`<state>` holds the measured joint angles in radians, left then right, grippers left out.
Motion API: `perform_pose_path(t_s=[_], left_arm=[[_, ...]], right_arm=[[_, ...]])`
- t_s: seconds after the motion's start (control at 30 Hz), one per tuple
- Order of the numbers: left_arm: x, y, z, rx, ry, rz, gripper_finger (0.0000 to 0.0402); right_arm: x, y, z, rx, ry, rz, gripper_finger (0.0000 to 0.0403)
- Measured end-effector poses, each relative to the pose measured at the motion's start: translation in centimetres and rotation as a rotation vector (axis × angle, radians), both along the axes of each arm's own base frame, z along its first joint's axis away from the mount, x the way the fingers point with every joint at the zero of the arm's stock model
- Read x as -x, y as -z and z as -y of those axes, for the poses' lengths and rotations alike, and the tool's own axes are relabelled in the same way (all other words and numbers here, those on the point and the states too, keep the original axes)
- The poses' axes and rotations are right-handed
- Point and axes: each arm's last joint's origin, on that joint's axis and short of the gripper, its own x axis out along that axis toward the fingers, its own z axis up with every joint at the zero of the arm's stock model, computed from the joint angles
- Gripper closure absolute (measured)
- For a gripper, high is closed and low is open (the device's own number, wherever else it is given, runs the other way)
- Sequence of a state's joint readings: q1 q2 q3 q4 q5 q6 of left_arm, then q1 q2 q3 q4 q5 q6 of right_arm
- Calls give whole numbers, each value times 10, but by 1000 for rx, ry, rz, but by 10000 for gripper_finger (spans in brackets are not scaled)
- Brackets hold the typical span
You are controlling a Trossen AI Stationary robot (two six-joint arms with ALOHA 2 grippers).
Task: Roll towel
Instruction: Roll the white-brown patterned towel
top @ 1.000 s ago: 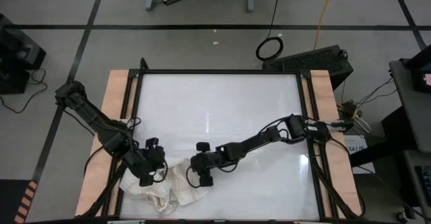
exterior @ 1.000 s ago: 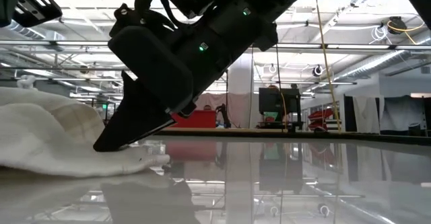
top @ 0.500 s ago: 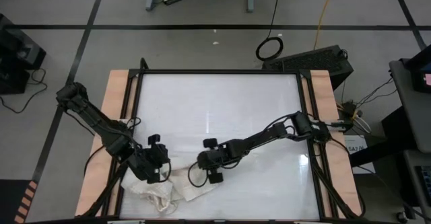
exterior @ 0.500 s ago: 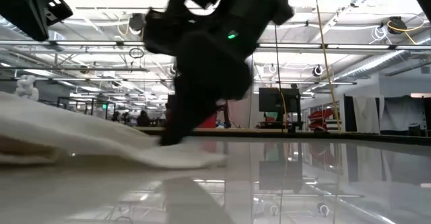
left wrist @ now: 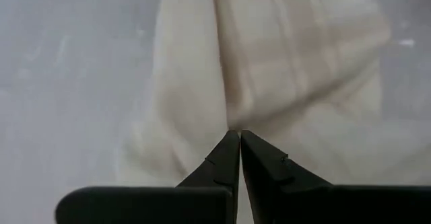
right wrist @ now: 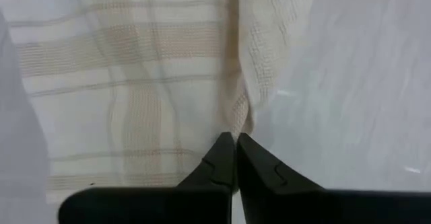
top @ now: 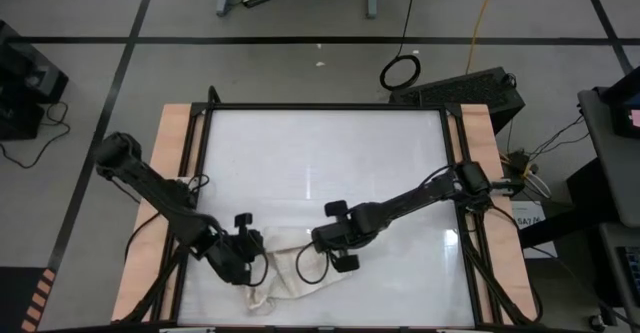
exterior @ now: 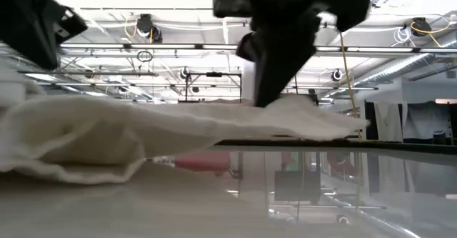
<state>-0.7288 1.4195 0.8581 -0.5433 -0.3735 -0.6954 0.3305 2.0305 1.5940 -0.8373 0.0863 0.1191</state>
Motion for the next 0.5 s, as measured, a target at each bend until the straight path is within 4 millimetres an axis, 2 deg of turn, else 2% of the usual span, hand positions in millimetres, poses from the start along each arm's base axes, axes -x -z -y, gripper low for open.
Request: perform_pose_path(t_s=[0.13, 0.23, 0.4, 0.5], left_arm=[[0, 8, 3, 2, 18, -54, 352], [0, 10, 4, 9, 27, -70, 301], [4, 11, 7, -13, 66, -82, 190], [6, 11, 10, -27, 137, -92, 162]], right_arm=[[11, -9, -9, 5, -31, -23, 402], [16, -13, -14, 7, -47, -31, 402], [19, -13, -21, 4, -42, -30, 402], [20, -13, -23, 7, -44, -29, 403]])
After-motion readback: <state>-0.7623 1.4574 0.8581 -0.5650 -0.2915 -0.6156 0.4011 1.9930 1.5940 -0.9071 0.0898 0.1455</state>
